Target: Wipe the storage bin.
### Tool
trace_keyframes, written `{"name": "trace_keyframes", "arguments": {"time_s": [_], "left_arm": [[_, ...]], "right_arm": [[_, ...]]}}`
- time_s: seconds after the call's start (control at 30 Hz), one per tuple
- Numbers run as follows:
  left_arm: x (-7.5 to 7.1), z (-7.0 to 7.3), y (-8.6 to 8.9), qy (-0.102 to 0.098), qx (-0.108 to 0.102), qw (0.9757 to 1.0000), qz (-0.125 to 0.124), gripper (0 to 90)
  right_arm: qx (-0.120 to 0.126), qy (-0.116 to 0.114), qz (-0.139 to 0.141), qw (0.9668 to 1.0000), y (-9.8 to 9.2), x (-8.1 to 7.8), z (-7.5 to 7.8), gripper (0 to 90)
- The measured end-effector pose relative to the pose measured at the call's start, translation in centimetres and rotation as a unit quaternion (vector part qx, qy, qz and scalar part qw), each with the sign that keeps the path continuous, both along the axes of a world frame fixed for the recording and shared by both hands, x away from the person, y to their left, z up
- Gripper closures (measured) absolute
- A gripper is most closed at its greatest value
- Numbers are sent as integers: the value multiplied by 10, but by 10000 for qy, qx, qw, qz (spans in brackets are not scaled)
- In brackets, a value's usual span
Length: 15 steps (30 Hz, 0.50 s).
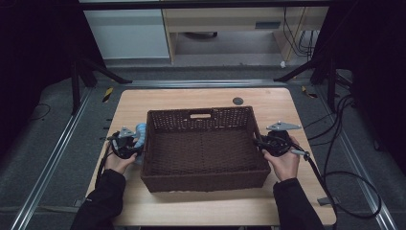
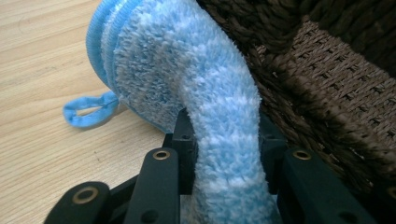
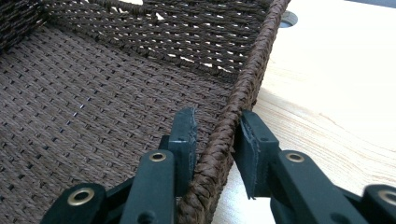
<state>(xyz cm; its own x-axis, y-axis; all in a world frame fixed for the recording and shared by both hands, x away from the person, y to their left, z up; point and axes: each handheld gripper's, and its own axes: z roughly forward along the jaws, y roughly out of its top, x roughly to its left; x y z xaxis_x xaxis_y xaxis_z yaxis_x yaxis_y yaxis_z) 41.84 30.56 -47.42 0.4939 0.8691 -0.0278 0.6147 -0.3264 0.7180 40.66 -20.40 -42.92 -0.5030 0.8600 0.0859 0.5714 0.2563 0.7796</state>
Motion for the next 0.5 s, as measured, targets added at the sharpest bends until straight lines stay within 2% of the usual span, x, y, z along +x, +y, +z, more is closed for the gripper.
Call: {"name": "trace_keyframes", "arguments": {"time_s": [0.07,0.17,0.3,0.33,0.4,0.5], "left_arm": [[0,5,1,-51,-65,10000,1,677],[-2,21,5,-296,-200,9994,24,677],[-10,46,7,-686,-366,9970,-17,677],[-12,50,8,-730,-387,9966,-41,677],[-14,51,6,-736,-330,9967,-65,677],[-14,40,4,-575,-229,9980,-85,677]], "right_arm": [[1,-1,-4,10000,0,0,0,694],[3,-6,-2,10000,0,0,0,695],[12,-9,-4,10000,0,1,0,696],[12,-11,-4,10000,0,1,0,695],[16,-10,-8,10000,0,1,0,696],[21,-12,-14,10000,0,0,0,697]]}}
